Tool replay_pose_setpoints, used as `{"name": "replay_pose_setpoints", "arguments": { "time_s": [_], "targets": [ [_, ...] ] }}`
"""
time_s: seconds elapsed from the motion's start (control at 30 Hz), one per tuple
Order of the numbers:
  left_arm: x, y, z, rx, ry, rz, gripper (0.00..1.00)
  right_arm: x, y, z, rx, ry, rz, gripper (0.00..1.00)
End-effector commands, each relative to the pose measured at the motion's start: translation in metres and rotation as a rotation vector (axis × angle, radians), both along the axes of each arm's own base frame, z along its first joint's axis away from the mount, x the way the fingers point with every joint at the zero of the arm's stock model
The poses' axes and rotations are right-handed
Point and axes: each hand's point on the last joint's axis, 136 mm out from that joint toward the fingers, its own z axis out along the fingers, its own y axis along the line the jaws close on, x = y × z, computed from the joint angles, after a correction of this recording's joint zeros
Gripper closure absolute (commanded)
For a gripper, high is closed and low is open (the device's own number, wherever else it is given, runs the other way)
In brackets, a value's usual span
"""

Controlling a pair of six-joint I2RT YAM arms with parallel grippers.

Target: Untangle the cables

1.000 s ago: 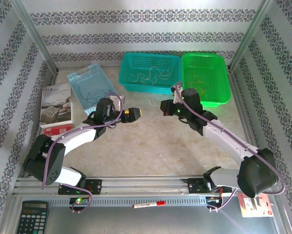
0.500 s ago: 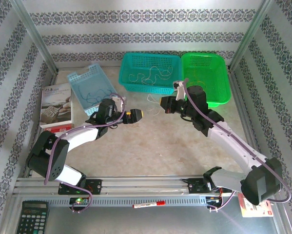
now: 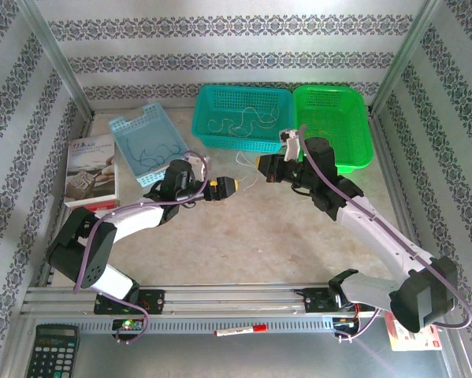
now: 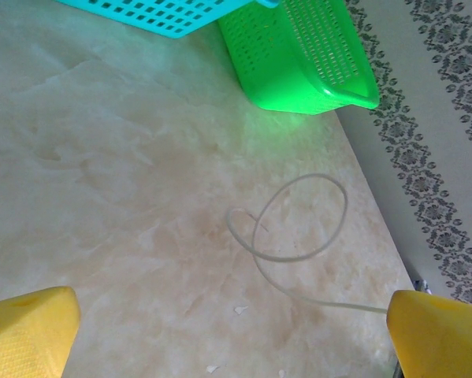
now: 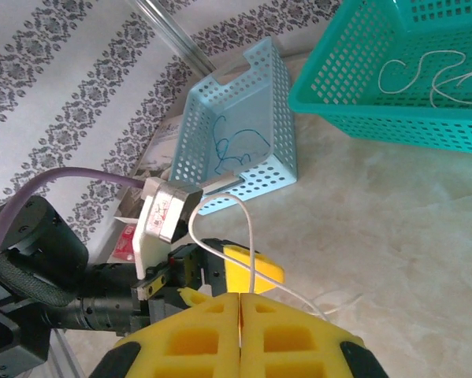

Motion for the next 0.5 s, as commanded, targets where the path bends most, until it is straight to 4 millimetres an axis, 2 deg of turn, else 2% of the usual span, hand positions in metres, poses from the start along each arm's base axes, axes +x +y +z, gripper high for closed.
{"name": "replay_pose_setpoints", "arguments": {
  "time_s": [0.0, 0.37, 0.47],
  "targets": [
    [0.005, -0.015, 0.025, -0.055, -0.065, -0.031, 0.0, -0.007, 0.008, 0.024, 0.044, -0.04, 0.034, 1.0],
    [0.008, -0.028, 0.028, -0.067, -0.075, -0.057, 0.01, -0.014, 0.019, 0.03, 0.055, -0.046, 0.068, 1.0],
    [0.007, -0.028, 0.026, -0.065, -0.078, -0.061, 0.11, -0.016, 0.019, 0.034, 0.057, -0.054, 0.071, 1.0]
  ]
}}
